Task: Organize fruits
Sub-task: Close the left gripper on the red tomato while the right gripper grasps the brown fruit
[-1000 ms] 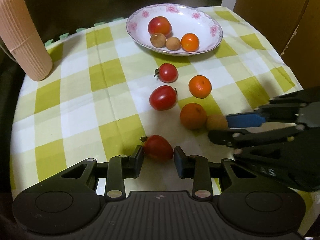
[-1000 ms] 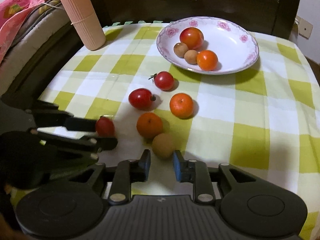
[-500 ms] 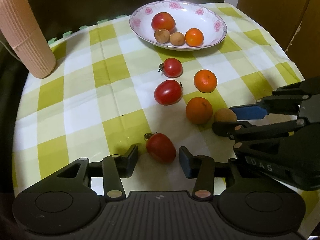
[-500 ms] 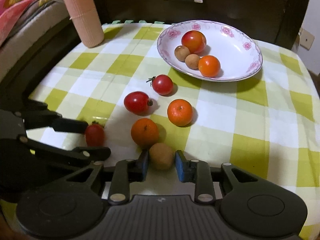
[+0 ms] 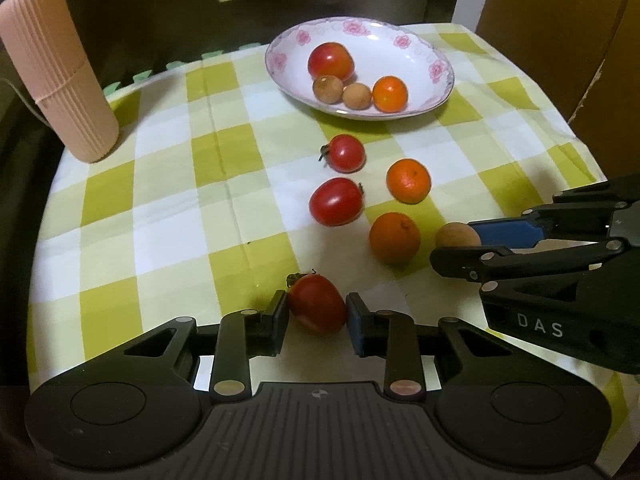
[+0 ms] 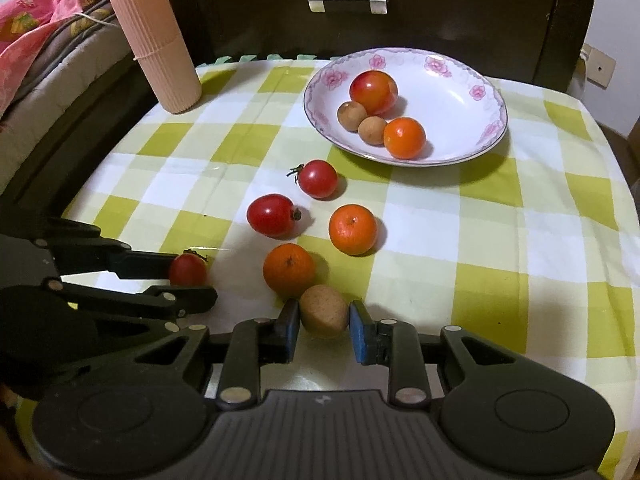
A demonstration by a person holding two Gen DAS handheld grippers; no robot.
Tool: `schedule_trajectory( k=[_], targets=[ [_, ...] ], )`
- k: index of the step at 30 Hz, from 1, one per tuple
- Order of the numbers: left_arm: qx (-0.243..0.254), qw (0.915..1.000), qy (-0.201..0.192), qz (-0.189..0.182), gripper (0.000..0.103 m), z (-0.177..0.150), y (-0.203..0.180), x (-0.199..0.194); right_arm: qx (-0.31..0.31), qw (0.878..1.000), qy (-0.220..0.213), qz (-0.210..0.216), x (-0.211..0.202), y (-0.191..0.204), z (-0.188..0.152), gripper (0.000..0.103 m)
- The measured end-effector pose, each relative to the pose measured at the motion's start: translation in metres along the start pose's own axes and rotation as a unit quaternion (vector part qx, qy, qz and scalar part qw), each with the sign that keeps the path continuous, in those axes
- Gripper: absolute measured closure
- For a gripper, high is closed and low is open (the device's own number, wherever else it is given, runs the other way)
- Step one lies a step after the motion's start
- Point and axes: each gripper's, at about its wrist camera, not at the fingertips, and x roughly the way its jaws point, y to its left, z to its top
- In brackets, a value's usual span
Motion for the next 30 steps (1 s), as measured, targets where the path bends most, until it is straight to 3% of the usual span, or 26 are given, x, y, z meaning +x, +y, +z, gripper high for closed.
schedule_trajectory(
  k=[30],
  targets=[
    [-0.010,0.9995,-0.028,-0.012,0.064,0.022,-0.001,-0.007,0.036,0.999,-0.030,-0.004,-0.014,-0.007,0.013,0.077]
  ],
)
